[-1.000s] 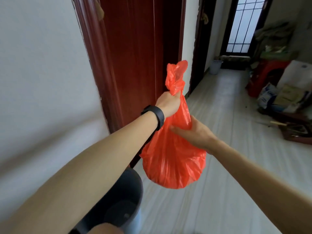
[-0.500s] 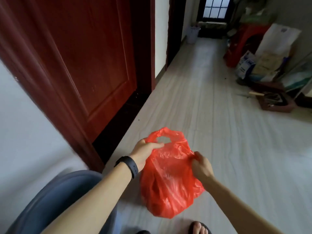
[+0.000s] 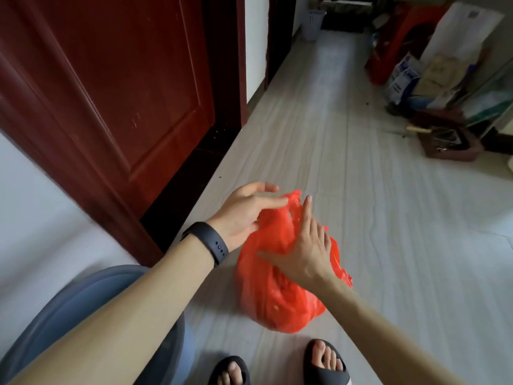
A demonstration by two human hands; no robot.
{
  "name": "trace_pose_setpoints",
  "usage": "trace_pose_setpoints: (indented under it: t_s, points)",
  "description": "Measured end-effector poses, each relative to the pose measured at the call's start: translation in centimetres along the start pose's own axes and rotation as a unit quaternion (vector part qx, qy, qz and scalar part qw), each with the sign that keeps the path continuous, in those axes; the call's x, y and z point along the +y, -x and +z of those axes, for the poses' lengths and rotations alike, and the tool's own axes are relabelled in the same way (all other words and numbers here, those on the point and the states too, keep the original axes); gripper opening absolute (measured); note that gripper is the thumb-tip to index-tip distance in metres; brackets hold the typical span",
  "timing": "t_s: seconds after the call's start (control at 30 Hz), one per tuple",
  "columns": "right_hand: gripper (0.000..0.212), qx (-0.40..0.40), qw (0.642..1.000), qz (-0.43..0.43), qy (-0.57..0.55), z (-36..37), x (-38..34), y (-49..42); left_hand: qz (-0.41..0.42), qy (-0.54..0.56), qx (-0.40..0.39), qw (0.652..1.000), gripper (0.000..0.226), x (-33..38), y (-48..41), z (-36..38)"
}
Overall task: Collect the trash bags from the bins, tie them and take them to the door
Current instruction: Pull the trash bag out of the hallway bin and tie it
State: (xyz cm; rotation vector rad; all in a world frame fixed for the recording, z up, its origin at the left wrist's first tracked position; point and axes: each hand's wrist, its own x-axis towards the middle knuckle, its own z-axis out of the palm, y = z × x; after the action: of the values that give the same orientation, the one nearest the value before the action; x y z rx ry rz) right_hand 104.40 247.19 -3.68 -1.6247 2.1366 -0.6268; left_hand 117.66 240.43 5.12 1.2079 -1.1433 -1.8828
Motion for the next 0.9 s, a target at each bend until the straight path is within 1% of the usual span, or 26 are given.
trace_pose_setpoints:
  t_s: [0.03, 0.1, 0.13, 0.17, 0.2, 0.27, 0.3, 0.33, 0.37, 0.43, 0.5, 0.57, 0.6, 0.67, 0.7, 0.77, 0.83, 0.9]
  points:
    - [0.109, -0.006, 1.0, 0.013, 0.005, 0.0, 0.3, -0.8, 0.003, 0.012, 0.006, 1.0, 0.035, 0.3, 0.0, 0.2]
    - [0.029, -0.013, 0.999, -0.037, -0.034, -0.3, 1.3, -1.3, 0.01, 0.041, 0.041, 0.998, 0.034, 0.9, 0.0, 0.1]
    - [0.014, -0.011, 0.995, -0.07, -0.066, -0.6, 1.7, -1.1, 0.012, 0.047, 0.06, 0.997, 0.033, 1.1, 0.0, -0.2]
    - [0.025, -0.014, 0.993, -0.086, -0.081, -0.7, 2.1, -0.9, 0.015, 0.043, 0.074, 0.996, 0.031, 1.3, 0.0, -0.6]
    - [0.032, -0.024, 0.993, -0.075, -0.084, -0.9, 2.7, -0.8, 0.02, 0.031, 0.08, 0.996, 0.031, 1.3, 0.2, -0.9]
    - [0.04, -0.014, 0.997, -0.024, -0.076, -1.1, 4.2, -0.9, 0.037, -0.003, 0.083, 0.996, 0.031, 1.2, 0.5, -1.5]
    - [0.042, 0.008, 0.996, 0.009, -0.085, -1.4, 5.1, -1.1, 0.047, -0.013, 0.086, 0.995, 0.031, 0.9, 0.6, -1.4]
    - [0.042, 0.046, 0.989, 0.043, -0.132, -2.0, 5.7, -1.2, 0.059, -0.016, 0.097, 0.993, 0.032, 0.6, 0.6, -1.4]
    - [0.043, 0.096, 0.972, 0.072, -0.204, -2.6, 6.1, -1.4, 0.077, -0.017, 0.113, 0.991, 0.034, 0.0, 0.6, -1.4]
    - [0.041, 0.185, 0.924, 0.098, -0.32, -4.3, 6.3, -2.0, 0.126, -0.03, 0.154, 0.979, 0.043, -1.5, 0.3, -1.0]
    - [0.034, 0.219, 0.891, 0.106, -0.383, -5.5, 6.2, -2.6, 0.172, -0.077, 0.204, 0.961, 0.066, -3.9, 0.2, -0.4]
    - [0.026, 0.228, 0.879, 0.101, -0.407, -5.7, 6.3, -3.0, 0.189, -0.134, 0.26, 0.937, 0.095, -6.5, 0.3, 0.1]
    - [0.024, 0.234, 0.874, 0.103, -0.413, -5.8, 6.5, -3.0, 0.181, -0.156, 0.276, 0.931, 0.108, -7.8, 0.2, 0.5]
    - [0.015, 0.23, 0.87, 0.122, -0.418, -5.8, 6.9, -2.7, 0.128, -0.193, 0.284, 0.93, 0.126, -9.8, -0.4, 0.6]
    - [0.015, 0.22, 0.87, 0.134, -0.419, -5.8, 7.1, -2.2, 0.095, -0.219, 0.279, 0.93, 0.13, -10.6, -1.0, 0.5]
    - [0.034, 0.192, 0.88, 0.128, -0.415, -5.5, 8.0, -1.0, 0.044, -0.274, 0.263, 0.924, 0.136, -11.6, -2.7, 0.1]
    - [0.058, 0.156, 0.897, 0.095, -0.403, -4.7, 9.4, 0.2, 0.025, -0.305, 0.244, 0.92, 0.143, -11.8, -4.3, -0.4]
    - [0.072, 0.116, 0.913, 0.077, -0.385, -3.6, 11.4, 0.8, 0.019, -0.338, 0.216, 0.916, 0.145, -11.7, -5.8, -0.6]
